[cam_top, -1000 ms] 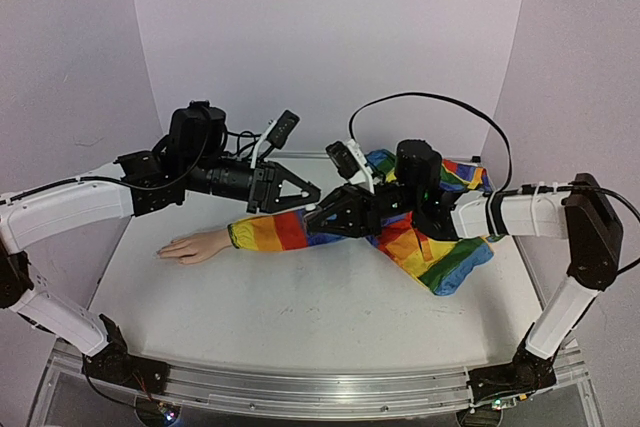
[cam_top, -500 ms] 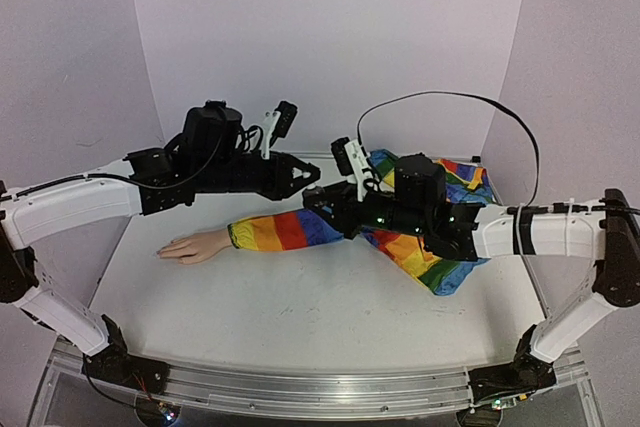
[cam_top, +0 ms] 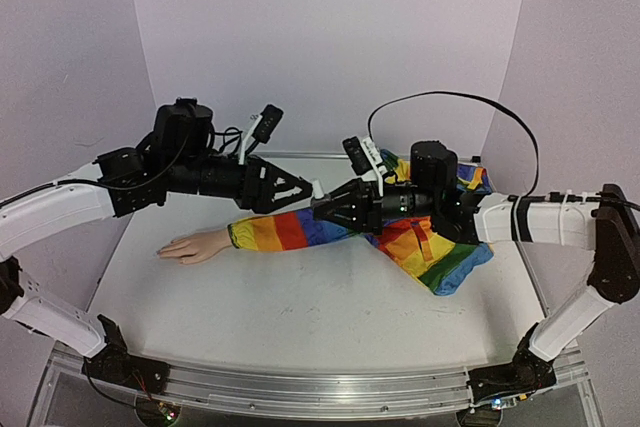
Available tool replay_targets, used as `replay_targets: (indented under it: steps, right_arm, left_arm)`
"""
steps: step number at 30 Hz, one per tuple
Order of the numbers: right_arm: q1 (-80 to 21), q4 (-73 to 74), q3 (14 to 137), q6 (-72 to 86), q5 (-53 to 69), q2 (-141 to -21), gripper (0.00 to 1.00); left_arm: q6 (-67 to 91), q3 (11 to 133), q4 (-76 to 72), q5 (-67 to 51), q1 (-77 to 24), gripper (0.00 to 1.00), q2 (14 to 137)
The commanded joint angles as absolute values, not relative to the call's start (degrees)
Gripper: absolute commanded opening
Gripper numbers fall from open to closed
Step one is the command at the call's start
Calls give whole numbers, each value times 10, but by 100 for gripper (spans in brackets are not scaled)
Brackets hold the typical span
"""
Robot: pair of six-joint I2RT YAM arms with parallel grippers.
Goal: Paint the nails
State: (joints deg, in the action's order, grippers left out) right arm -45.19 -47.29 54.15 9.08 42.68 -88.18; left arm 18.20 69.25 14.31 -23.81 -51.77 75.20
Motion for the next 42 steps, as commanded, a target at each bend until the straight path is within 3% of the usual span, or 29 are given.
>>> replay_targets:
  steps: [1, 8, 14, 21, 26, 28, 32, 33, 35, 40, 41, 42]
  right_arm:
    - [-454, -522, 588, 122, 651, -900, 0]
    - [-458, -582, 602, 176, 676, -929, 0]
    - [-458, -607, 600, 195, 660, -931, 0]
    - [-458, -610, 587, 189, 617, -921, 0]
    - [-459, -538, 580, 134, 461, -898, 0]
    - [-460, -495, 575, 114, 297, -882, 0]
    - [-554, -477, 571, 20, -347, -881, 0]
    - [-567, -538, 559, -34, -399, -889, 0]
    - [-576, -570, 570, -68, -413, -905, 0]
    - [-575, -547, 613, -63, -295, -922, 0]
    - [-573, -547, 609, -60, -271, -917, 0]
    - [-571, -547, 602, -56, -238, -913, 0]
  left_arm:
    - [181, 685, 103, -281, -503, 77, 713]
    - [194, 702, 43, -408, -506, 68, 748]
    - [180, 712, 34, -435, -523, 54, 762]
    - [178, 707, 36, -383, -524, 25, 771]
    - [173, 704, 55, -309, -524, 2, 768]
    - [174, 704, 72, -263, -525, 0, 765]
    - [201, 723, 132, -125, -527, 0, 774]
    - [213, 729, 142, -103, -527, 0, 781]
    - [227, 739, 146, -97, -526, 0, 797]
    - [237, 750, 149, -109, -525, 0, 804]
    - [237, 749, 148, -115, -524, 2, 802]
    - [237, 747, 149, -123, -522, 12, 798]
